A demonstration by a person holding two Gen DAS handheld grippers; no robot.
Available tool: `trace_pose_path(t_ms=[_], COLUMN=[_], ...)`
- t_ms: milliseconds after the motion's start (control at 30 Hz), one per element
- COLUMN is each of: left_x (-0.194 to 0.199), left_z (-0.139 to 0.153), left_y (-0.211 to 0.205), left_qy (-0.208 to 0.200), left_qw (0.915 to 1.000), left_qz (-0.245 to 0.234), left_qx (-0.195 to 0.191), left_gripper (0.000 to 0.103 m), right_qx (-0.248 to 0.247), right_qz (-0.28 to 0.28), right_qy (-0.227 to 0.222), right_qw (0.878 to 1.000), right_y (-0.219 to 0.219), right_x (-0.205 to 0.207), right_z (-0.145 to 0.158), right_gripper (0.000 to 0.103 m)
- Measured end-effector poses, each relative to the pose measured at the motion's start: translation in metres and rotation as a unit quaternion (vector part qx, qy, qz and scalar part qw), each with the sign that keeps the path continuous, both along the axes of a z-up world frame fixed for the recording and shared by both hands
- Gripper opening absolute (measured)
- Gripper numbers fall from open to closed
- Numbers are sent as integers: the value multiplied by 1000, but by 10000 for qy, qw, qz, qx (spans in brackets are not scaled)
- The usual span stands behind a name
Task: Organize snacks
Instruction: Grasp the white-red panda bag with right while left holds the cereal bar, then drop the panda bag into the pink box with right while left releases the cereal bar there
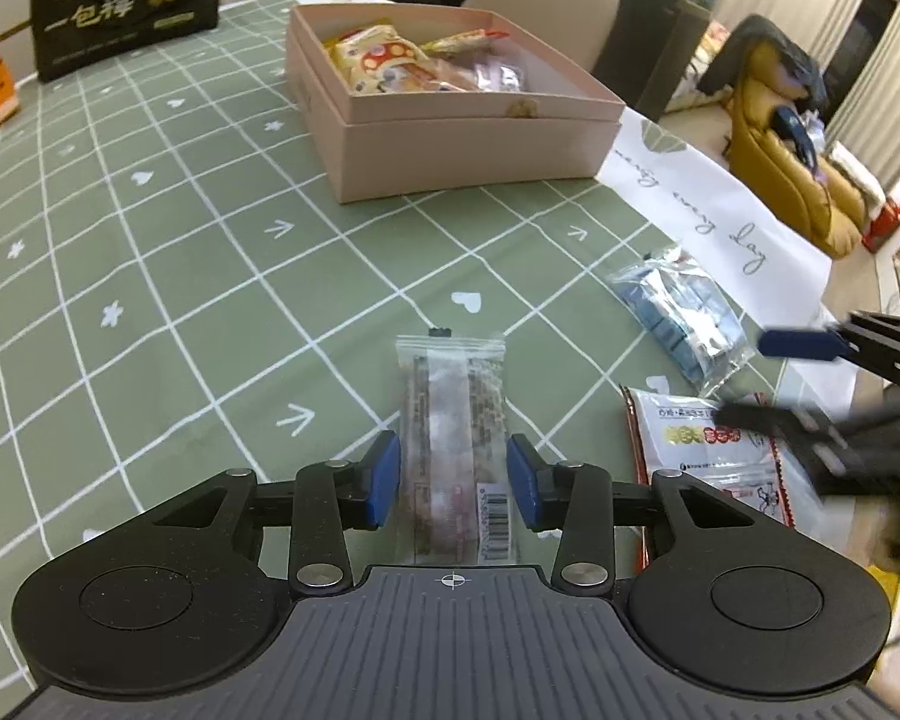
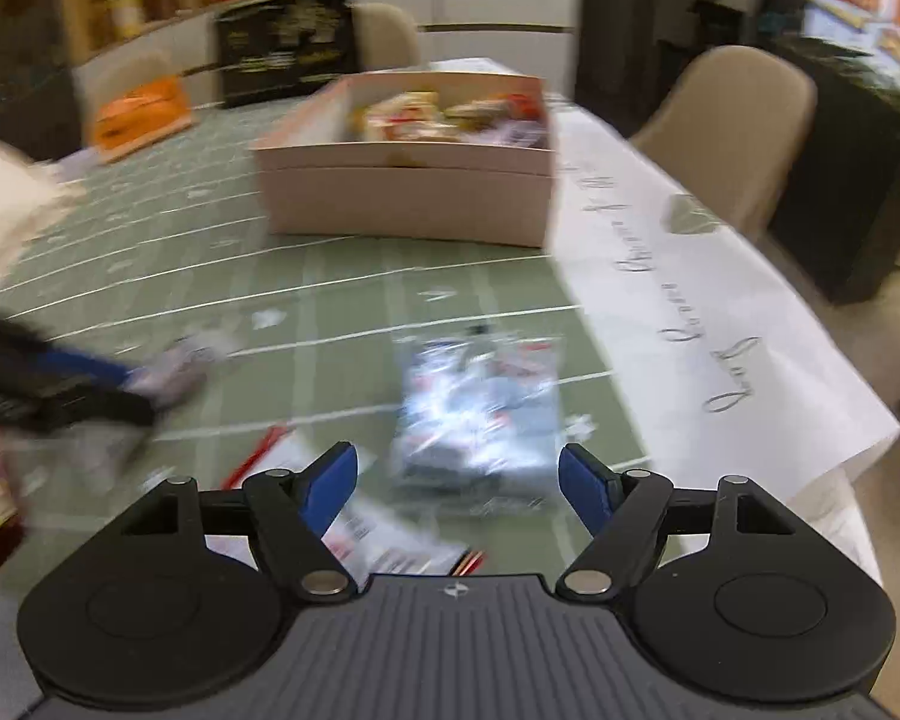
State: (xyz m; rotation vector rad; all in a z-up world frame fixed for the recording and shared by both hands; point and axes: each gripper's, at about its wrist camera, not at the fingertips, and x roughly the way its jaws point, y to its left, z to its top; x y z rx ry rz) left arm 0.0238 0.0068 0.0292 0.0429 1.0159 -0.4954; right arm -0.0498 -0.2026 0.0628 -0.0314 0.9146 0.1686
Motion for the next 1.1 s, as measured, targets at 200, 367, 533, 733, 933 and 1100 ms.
trace_pose_path(t_ms=[200,367,533,733,933,1100], left_x=[3,0,-9,-10,-7,-5], left_z=[-1,-1,0,1,0,0], left_y=[-16,-10,3,1,-1,-9], left_qy=[-128,-122,-51,-26,-9,-67], left_qw=[9998,9997,9997,9994,9995,9994], left_qz=[-42,-13,94,128,197,180], left_qx=[172,205,228,309,261,305], left_gripper=[44,45,45,45,45,48], right_qx=[-240,-1068,-822,-433,258,611], right_qz=[1494,1445,948,1100,681,420], right_qy=[250,7,-270,-144,247,106], right_qw=[9882,9837,9917,9929,9970,9972], right_y=[19,48,63,63,45,24], right_x=[-45,-51,-19,24,40,13], right_z=[11,-7,-11,-18,-13,12], right_gripper=[77,78,78,82,76,76])
